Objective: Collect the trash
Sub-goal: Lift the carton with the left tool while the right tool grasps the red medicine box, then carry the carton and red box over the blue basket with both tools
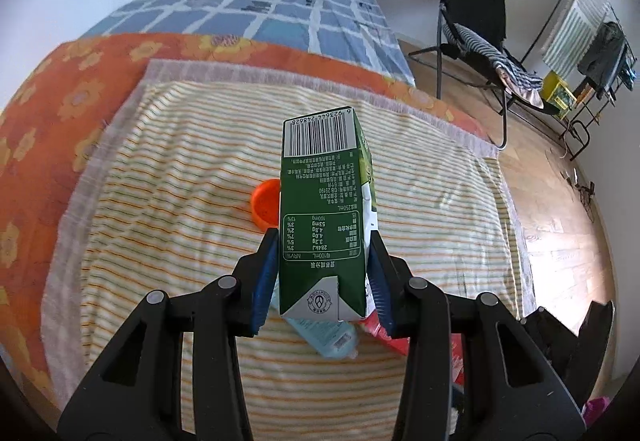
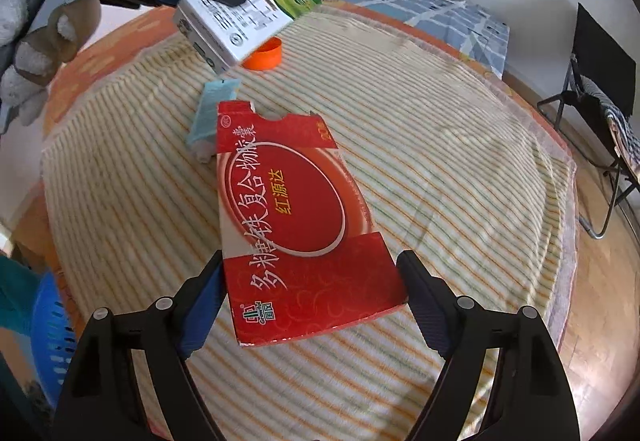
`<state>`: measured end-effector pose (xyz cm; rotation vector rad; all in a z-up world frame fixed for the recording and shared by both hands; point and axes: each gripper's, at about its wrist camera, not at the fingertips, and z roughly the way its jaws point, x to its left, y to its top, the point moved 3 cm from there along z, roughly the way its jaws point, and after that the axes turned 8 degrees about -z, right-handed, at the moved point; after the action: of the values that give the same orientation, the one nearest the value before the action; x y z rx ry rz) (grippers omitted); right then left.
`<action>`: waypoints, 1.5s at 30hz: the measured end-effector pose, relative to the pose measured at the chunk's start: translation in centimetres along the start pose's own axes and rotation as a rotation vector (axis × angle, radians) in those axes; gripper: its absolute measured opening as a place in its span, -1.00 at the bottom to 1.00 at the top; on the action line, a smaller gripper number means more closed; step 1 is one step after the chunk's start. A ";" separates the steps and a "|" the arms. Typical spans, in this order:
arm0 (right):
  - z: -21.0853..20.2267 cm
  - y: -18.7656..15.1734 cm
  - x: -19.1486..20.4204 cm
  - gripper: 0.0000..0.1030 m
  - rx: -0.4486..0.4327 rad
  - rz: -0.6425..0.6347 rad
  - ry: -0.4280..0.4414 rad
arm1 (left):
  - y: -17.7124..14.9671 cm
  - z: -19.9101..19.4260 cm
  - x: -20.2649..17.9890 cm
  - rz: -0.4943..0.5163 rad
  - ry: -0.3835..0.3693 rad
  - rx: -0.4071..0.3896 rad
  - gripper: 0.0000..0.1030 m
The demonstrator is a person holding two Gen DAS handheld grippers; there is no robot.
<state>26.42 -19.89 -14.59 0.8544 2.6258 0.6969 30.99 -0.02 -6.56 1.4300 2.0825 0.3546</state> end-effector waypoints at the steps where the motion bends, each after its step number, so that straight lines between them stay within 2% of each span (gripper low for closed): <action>1: -0.3 0.0 0.1 0.61 -0.005 0.000 -0.001 | -0.2 -0.7 0.0 0.015 0.003 -0.009 -0.17; 8: -2.8 -0.4 1.2 0.60 -0.036 0.003 -0.015 | -2.4 -4.3 0.6 0.075 0.010 -0.031 -0.17; 12: -3.5 -1.2 1.9 0.60 -0.037 0.020 0.054 | -4.2 -5.5 1.1 0.097 0.015 -0.025 -0.17; 15: -2.1 -2.0 2.5 0.62 0.030 0.060 0.161 | -5.5 -6.1 1.5 0.108 0.016 -0.013 -0.17; 18: -0.6 -2.5 3.4 0.63 0.105 0.063 0.204 | -6.4 -6.5 2.0 0.114 0.022 -0.008 -0.17; 20: 0.5 -2.3 4.1 0.63 0.141 0.044 0.190 | -6.9 -6.7 2.6 0.103 0.019 -0.003 -0.17; 30: 2.9 0.9 4.7 0.63 0.140 0.038 0.133 | -7.7 -7.2 4.3 0.077 0.001 0.016 -0.17; 37: 1.1 1.1 4.4 0.56 0.087 0.094 0.134 | -9.8 -9.4 4.5 0.113 -0.001 0.012 -0.17; 45: -5.3 1.1 5.8 0.56 -0.049 0.133 0.128 | -13.4 -12.8 4.4 0.172 -0.001 -0.006 -0.17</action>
<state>20.25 -17.43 -10.31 1.0083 2.6695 0.8733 12.07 0.17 -4.72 1.6105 1.9604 0.4273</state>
